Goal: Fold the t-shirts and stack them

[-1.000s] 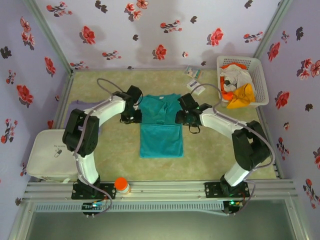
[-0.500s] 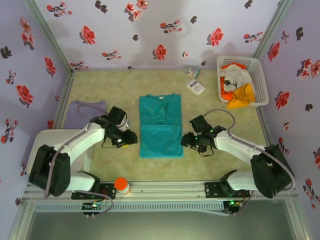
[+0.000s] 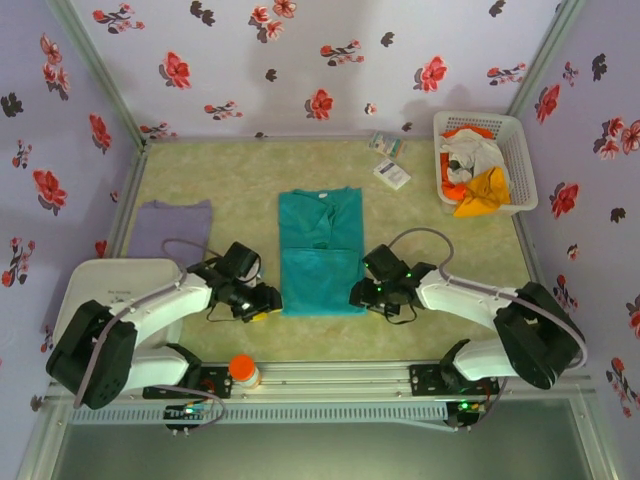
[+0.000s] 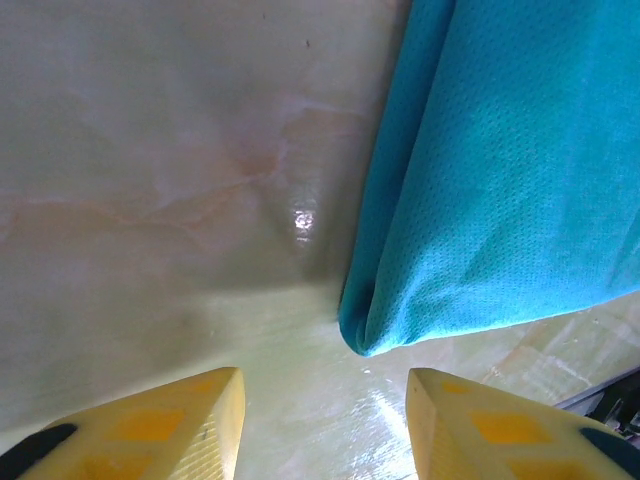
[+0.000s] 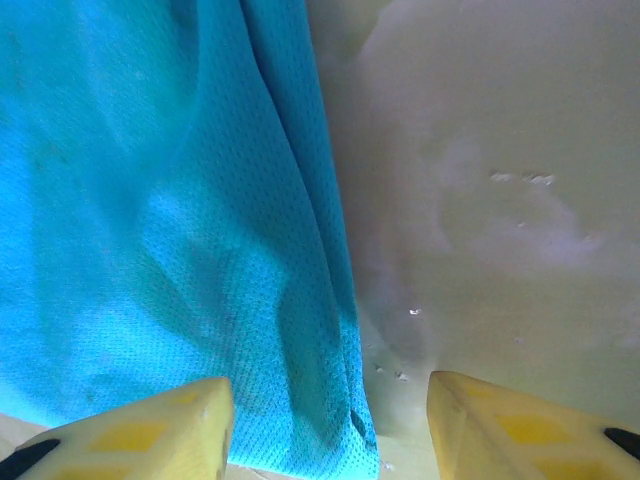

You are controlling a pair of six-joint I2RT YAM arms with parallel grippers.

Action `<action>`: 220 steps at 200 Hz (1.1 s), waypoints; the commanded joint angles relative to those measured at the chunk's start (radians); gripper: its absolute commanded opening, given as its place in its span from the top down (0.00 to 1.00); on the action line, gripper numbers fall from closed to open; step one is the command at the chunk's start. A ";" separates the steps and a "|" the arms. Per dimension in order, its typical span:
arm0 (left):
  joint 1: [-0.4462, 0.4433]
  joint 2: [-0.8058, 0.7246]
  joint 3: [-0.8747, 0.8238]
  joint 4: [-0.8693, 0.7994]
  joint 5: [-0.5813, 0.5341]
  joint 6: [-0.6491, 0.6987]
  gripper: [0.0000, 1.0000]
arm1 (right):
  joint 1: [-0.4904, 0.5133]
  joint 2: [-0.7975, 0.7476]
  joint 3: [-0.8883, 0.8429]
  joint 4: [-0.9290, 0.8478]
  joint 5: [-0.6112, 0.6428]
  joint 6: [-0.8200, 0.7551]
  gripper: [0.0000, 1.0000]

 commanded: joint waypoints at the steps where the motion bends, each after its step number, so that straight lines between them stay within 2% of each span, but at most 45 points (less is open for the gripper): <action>1: -0.010 0.022 -0.007 0.056 0.012 -0.040 0.54 | 0.015 0.024 0.003 0.018 0.032 0.035 0.47; 82: -0.065 0.123 0.032 0.110 0.019 -0.090 0.56 | 0.055 0.051 0.024 0.071 0.028 0.043 0.56; 145: -0.077 0.165 0.078 0.133 0.019 -0.097 0.59 | 0.069 0.080 0.080 0.019 0.063 0.019 0.58; 220: -0.080 0.230 0.080 0.122 0.009 -0.087 0.77 | 0.086 0.075 0.074 0.012 0.059 0.025 0.62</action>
